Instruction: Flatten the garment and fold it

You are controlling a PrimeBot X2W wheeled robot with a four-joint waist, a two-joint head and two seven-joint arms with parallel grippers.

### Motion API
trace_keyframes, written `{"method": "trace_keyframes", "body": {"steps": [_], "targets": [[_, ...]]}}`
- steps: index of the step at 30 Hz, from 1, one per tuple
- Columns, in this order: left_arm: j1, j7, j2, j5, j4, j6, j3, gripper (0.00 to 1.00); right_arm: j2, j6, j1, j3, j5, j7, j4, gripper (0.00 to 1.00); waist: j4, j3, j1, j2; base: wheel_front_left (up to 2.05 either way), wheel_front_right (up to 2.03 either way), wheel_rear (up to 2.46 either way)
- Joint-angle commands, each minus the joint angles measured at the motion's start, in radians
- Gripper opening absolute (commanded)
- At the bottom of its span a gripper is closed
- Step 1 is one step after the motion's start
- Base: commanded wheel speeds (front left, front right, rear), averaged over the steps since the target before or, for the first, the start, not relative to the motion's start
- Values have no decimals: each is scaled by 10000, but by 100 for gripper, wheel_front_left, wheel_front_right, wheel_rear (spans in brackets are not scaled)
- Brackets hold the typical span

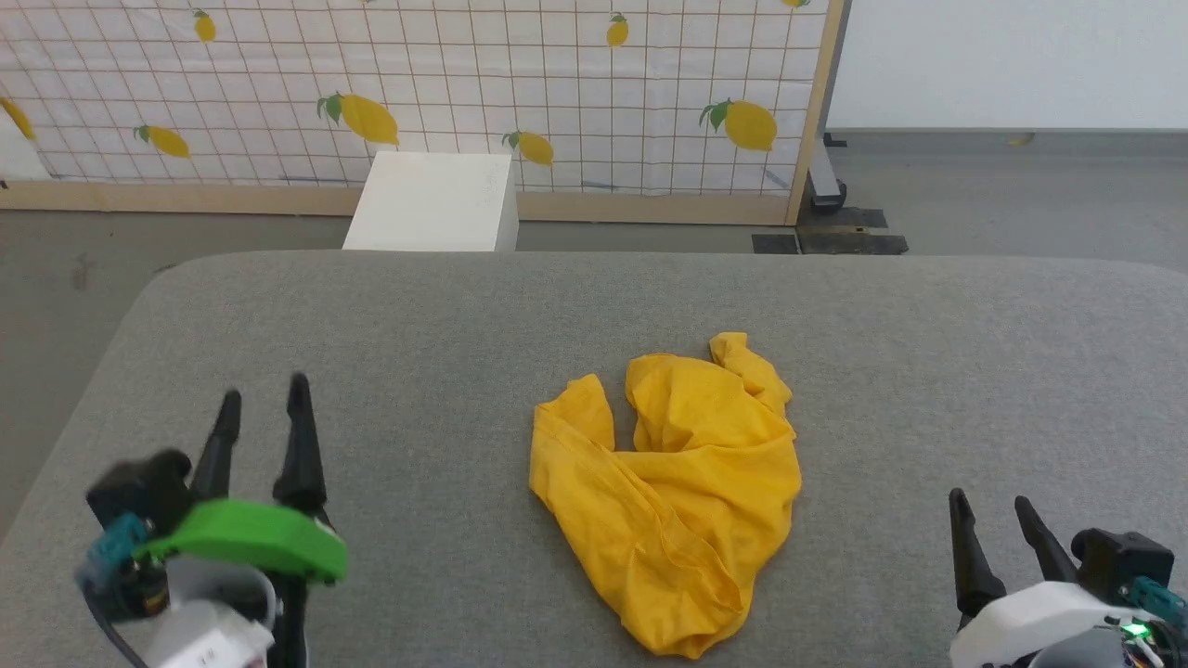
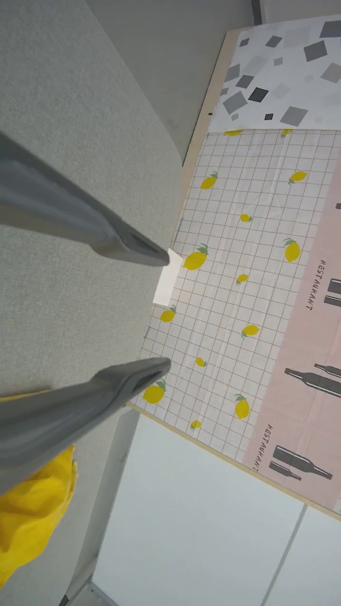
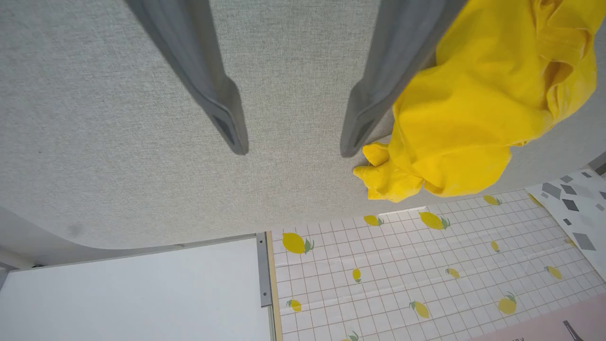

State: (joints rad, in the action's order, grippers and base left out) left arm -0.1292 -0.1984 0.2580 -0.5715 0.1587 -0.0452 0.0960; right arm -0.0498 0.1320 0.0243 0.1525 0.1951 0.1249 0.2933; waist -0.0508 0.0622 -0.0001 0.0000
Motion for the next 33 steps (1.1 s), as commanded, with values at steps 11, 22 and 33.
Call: {"method": "trace_keyframes", "body": {"steps": [11,22,33], "targets": [[1453,-620,-608,847,-811,0,-12,100,-4,-13,-2753,-1632,-33,-3816,190,100,-190,-772,1,0,0,0,0],[1013,-632,-1284,1314,-1050,362,-255,100,-4,-13,-4965,-2624,-1578,-7716,2576,100,-1118,-1668,1,0,0,0,0],[1015,-633,-1601,1523,-850,649,-595,100,-4,-13,-5068,-2729,-532,-6857,2380,0,-1040,-1646,1,0,0,0,0]]}}
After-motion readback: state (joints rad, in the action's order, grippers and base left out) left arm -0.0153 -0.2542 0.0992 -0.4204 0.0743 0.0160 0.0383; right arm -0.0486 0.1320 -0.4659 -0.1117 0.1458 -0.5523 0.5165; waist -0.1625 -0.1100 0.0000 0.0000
